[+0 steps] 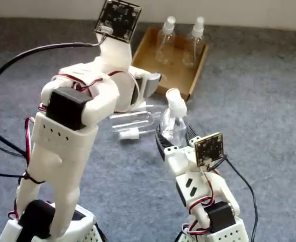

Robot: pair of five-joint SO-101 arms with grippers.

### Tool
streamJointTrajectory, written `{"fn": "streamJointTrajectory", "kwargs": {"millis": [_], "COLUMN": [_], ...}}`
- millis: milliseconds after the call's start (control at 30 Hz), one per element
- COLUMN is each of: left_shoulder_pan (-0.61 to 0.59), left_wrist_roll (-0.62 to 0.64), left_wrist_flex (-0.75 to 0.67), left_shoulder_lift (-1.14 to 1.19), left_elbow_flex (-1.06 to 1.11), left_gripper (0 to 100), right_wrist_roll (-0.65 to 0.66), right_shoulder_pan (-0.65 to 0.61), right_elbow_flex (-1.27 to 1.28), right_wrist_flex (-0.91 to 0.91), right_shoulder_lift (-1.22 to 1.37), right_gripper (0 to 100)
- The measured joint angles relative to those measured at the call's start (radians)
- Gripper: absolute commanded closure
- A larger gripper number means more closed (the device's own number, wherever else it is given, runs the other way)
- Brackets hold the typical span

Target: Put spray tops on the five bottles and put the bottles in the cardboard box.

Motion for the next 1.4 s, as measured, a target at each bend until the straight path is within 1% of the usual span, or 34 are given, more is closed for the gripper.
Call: {"fn": "streamJointTrajectory", "kwargs": {"millis": [233,367,500,633,733,867,1000,1200,1400], "left_shoulder_pan": [0.130,0.163,0.160,0.107,0.069,0.074,0.069,0.190,0.193], "left_wrist_roll": [-0.002,-0.002,-0.002,-0.002,-0.002,-0.031,-0.038,-0.048,-0.048], "left_wrist_flex": [-0.003,-0.003,-0.003,-0.008,-0.008,-0.005,0.023,0.103,0.135], "left_shoulder_lift": [-0.002,-0.002,-0.002,-0.002,-0.002,-0.008,-0.012,-0.014,-0.014], "left_elbow_flex": [0.008,0.008,0.008,0.006,-0.046,-0.140,-0.180,-0.187,-0.187], "left_gripper": [81,81,81,81,81,81,81,81,81], "right_wrist_roll": [0.052,0.081,0.089,0.089,0.089,0.089,0.089,0.117,0.123], "right_shoulder_pan": [-0.028,-0.029,-0.029,-0.031,-0.035,-0.037,-0.037,-0.037,-0.037], "right_elbow_flex": [0.000,0.000,0.000,0.000,0.000,0.000,0.000,0.000,0.000], "right_wrist_flex": [0.003,0.037,0.071,0.075,0.075,0.075,0.075,0.106,0.118], "right_shoulder_lift": [0.000,0.000,0.000,0.000,0.000,0.000,0.000,0.000,0.000], "right_gripper": [99.4,99.4,99.4,99.4,99.4,99.4,99.4,99.4,99.4]}}
